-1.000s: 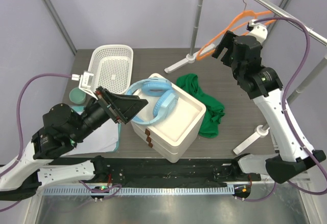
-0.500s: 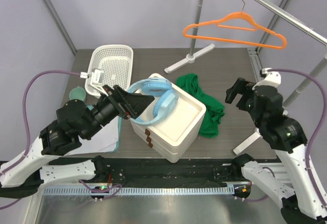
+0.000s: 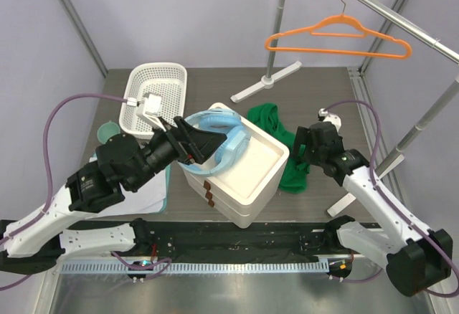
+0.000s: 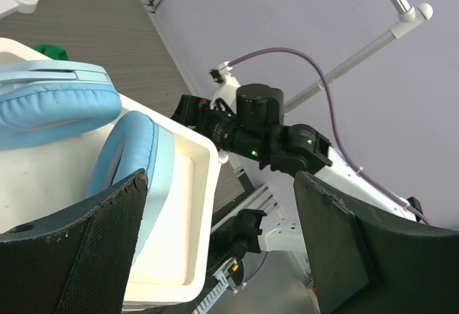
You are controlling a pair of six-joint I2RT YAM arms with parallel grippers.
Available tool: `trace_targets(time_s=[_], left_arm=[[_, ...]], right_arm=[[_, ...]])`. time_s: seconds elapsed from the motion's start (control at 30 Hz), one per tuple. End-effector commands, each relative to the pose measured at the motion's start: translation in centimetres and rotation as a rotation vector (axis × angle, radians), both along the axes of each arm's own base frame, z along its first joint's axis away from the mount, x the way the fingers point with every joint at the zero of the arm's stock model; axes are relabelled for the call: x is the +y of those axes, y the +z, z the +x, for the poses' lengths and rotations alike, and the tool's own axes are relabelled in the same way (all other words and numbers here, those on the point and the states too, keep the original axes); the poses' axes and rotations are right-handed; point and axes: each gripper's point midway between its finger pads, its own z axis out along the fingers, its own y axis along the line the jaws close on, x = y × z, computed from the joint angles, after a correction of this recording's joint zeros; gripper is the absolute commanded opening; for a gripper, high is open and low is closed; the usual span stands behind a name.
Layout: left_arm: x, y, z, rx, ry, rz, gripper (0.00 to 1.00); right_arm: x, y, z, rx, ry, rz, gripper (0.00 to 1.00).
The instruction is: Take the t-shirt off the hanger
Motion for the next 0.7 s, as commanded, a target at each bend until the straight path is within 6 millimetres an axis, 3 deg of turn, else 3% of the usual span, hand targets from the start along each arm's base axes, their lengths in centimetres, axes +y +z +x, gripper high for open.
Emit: trace_targets(time_s=[0.0, 0.1, 0.27, 0.47, 0.67], left_arm=[[1.9, 2.3, -0.1, -0.024, 0.04, -0.049, 0.82], [2.2, 2.3, -0.1, -0.031, 0.049, -0.044, 0.82], [2.4, 2.3, -0.1, -0.043, 0.051, -0.033, 0.82], [2.8, 2.2, -0.3, -0.048, 0.045, -0.032, 0.82], [3.7, 2.3, -0.6, -0.054, 0.051, -0.041, 0.82]], right_arm=[[2.6, -0.6, 3.2, -0.041, 0.123, 0.073, 0.97], [4.2, -1.9, 3.3, -0.007, 0.232, 0.083, 0.97], [6.3, -2.5, 3.3, -0.006, 0.288, 0.178, 0.97], [5.2, -4.2, 3.2, 0.031, 0.23, 0.108, 0.96], [6.4, -6.3, 2.4, 0.079, 0.226, 0.074, 0.95]])
